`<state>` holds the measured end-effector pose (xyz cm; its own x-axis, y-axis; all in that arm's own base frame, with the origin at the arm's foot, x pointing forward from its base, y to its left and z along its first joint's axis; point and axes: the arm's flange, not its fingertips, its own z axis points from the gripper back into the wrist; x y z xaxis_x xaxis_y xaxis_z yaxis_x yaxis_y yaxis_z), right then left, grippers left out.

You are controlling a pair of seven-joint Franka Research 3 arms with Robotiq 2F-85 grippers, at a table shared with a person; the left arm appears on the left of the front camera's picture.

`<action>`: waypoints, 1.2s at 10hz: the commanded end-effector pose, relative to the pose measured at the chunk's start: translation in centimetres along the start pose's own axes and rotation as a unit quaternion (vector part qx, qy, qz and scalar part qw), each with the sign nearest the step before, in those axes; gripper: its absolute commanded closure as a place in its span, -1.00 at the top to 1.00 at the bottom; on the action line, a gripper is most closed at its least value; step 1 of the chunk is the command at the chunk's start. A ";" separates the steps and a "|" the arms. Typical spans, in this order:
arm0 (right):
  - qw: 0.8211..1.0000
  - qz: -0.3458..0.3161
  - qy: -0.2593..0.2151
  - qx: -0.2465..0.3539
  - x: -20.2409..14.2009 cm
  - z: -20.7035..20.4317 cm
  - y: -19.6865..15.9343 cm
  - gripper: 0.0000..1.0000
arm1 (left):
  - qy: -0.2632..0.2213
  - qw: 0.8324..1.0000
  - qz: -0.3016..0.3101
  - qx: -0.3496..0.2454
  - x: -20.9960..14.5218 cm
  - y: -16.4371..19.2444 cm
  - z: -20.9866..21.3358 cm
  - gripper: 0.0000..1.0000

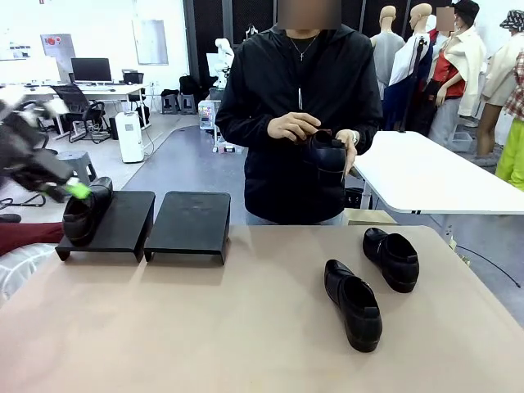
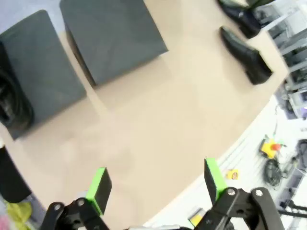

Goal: Organize the shoes by placing them on the stand.
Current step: Place the Shoe from the middle of the table onto the Shoes Stand.

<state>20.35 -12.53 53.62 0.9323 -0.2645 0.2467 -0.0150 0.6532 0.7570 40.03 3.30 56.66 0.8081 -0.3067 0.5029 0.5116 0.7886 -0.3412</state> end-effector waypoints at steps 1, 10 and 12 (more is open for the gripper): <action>1.000 0.012 -0.004 0.018 0.1 0.1 0.2 1.00 | -0.076 0.991 0.089 -0.062 -4.5 4.2 2.8 1.00; 1.000 0.012 -0.004 0.018 0.1 0.1 0.2 1.00 | -0.117 0.974 0.168 -0.097 -11.4 4.5 0.5 1.00; 1.000 0.012 -0.004 0.018 0.1 0.1 0.2 1.00 | -0.117 0.974 0.168 -0.097 -11.4 4.5 0.5 1.00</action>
<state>20.34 -12.53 53.62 0.9322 -0.2644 0.2471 -0.0153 0.6534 0.7569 32.92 10.47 49.90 0.8612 0.1159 0.4949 0.2838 0.6981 -0.6574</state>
